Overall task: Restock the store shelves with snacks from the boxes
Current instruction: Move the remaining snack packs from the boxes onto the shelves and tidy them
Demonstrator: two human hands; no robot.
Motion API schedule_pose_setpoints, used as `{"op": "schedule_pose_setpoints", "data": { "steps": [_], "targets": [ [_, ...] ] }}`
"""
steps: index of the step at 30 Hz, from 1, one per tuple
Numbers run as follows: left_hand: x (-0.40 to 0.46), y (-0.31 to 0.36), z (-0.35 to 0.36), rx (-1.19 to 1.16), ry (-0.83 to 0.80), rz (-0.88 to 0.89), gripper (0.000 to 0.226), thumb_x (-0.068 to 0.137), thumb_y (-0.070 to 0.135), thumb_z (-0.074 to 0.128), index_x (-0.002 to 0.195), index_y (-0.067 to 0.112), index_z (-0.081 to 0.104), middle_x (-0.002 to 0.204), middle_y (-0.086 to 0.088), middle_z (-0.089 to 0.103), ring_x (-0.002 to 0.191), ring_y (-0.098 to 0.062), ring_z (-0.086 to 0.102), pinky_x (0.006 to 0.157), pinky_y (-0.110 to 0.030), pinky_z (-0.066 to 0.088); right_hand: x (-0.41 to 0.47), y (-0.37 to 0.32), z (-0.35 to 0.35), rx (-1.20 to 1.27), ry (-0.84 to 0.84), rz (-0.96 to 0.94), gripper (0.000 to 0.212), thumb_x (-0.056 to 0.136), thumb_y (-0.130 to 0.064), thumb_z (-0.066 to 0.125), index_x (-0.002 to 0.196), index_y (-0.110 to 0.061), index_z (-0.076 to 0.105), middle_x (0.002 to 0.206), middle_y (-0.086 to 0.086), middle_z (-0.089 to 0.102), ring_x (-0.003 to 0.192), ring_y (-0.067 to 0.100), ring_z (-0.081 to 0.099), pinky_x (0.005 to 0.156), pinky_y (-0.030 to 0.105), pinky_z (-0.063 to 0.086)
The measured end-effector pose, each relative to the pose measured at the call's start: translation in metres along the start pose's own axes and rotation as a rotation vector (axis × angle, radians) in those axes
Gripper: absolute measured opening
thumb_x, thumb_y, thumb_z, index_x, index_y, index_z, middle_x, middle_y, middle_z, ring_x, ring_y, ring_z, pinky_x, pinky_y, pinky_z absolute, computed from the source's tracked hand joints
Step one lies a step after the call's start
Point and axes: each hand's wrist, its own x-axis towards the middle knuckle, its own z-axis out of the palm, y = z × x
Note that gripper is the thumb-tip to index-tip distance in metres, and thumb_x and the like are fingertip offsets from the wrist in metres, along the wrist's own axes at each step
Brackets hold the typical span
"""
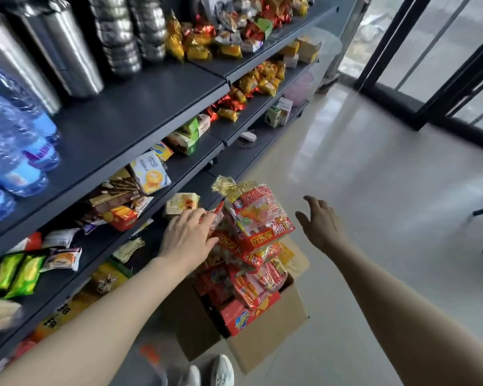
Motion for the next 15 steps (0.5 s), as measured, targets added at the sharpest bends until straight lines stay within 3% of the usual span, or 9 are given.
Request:
{"op": "schedule_pose_setpoints", "data": {
  "steps": [8,15],
  "targets": [
    [0.060,0.000,0.071,-0.045,-0.179,-0.029,0.059,0.098,0.056,0.041,0.149,0.026,0.036,0.151,0.001,0.040,0.141,-0.021,0.033,0.113,-0.038,0.031,0.079,-0.022,0.058,0.071,-0.149,-0.023,0.060,0.102,-0.050,0.045,0.153,-0.023,0.029,0.143,0.014,0.050,0.122,0.036,0.054,0.093,0.047,0.048],
    [0.091,0.003,0.101,-0.151,-0.239,-0.030,0.060,0.100,0.055,0.040,0.147,0.018,0.038,0.148,-0.003,0.045,0.136,-0.024,0.041,0.109,-0.039,0.038,0.120,-0.035,0.091,0.314,-0.297,0.161,0.080,0.096,-0.066,0.040,0.157,-0.020,0.017,0.145,0.021,0.051,0.127,0.042,0.052,0.103,0.047,0.043]
  ]
}}
